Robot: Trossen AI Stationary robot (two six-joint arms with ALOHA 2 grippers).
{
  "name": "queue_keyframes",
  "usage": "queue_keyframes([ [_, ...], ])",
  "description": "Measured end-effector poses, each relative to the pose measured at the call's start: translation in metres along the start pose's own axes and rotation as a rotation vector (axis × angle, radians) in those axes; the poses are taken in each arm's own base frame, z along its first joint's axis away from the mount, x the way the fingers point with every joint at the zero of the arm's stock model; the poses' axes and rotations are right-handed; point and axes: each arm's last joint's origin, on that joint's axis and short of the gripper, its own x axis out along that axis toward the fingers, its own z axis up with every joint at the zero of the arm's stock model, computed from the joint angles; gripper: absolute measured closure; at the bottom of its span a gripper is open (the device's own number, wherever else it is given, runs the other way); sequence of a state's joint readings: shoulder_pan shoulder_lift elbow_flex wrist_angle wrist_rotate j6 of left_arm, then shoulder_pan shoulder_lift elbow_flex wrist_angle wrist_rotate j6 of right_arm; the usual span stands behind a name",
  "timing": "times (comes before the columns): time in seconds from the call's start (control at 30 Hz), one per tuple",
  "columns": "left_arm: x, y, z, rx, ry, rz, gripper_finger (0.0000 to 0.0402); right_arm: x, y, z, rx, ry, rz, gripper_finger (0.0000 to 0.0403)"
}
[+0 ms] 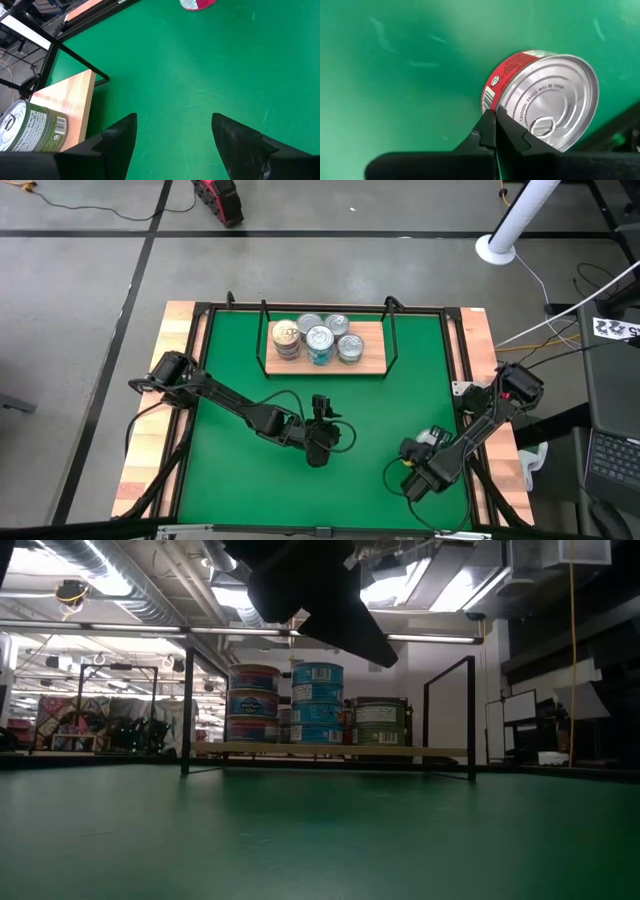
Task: Stack canned seafood by type on shelf
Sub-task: Stack the red tuna can on top of the other red tuna cans on the shelf
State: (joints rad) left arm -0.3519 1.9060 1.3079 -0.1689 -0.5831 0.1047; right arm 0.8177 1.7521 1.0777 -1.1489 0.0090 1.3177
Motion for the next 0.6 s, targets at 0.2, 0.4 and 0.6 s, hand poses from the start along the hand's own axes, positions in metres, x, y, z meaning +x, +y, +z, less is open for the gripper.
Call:
queue_keyframes([
  [0.2,0.000,0.000,0.001,-0.003,-0.005,0.001,0.0149,-0.010,0.007,0.005,-0.037,-0.055,0.042,0.0403],
  [0.4,-0.001,-0.002,0.005,-0.018,-0.049,-0.015,0.0149,-0.012,0.012,0.017,-0.081,-0.079,0.128,0.0403],
  [0.6,-0.007,-0.009,0.017,0.024,-0.166,-0.092,0.0149,-0.015,0.013,0.038,-0.132,-0.112,0.207,0.0403],
])
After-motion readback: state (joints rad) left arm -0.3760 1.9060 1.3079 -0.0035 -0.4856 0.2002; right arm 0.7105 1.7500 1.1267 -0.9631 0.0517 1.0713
